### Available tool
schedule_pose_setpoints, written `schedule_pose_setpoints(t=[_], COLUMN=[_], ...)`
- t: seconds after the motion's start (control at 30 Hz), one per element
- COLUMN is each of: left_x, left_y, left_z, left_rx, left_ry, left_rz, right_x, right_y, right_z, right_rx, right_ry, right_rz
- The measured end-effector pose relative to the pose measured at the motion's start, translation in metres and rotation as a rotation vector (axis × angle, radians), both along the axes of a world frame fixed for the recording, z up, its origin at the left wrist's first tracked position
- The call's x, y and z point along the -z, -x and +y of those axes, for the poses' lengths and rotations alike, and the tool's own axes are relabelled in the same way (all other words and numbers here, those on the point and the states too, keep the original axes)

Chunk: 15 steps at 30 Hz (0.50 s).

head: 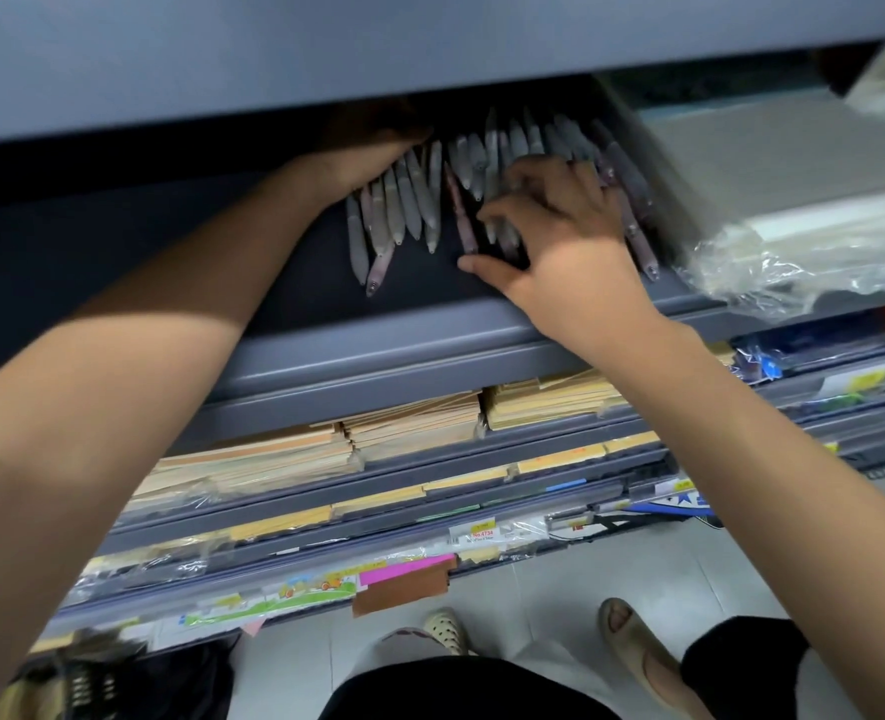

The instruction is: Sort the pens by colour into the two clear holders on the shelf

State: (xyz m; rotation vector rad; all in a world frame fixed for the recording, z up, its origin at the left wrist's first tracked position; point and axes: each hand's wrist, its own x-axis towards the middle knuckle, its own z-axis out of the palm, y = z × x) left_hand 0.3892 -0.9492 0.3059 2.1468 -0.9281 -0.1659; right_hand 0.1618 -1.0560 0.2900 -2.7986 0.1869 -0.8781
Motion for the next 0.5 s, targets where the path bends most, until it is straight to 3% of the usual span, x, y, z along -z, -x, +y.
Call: schedule_pose_setpoints(t=[0.13, 0.3, 0.5], left_x=[0.0022, 0.0021, 0.0037], left_y=[-0.0064, -0.005, -0.0043], left_z=[-0.0033, -0.0065, -0.0044], left_rx=[-0.015, 0.084, 0.008], left_ry=[0.019, -0.106, 0.023], left_rz=[-0.032, -0.026, -0.031], right_x=[0.0027, 0.0077, 0.0071], right_y=[-0.0026, 0.0035, 0.0035], right_z=[0.0023, 0.0006, 0.0023], right_rx=[0.0, -0.043, -0.003], right_ry=[0.0, -0.076, -0.076], right_rz=[-0.015, -0.085, -0.076])
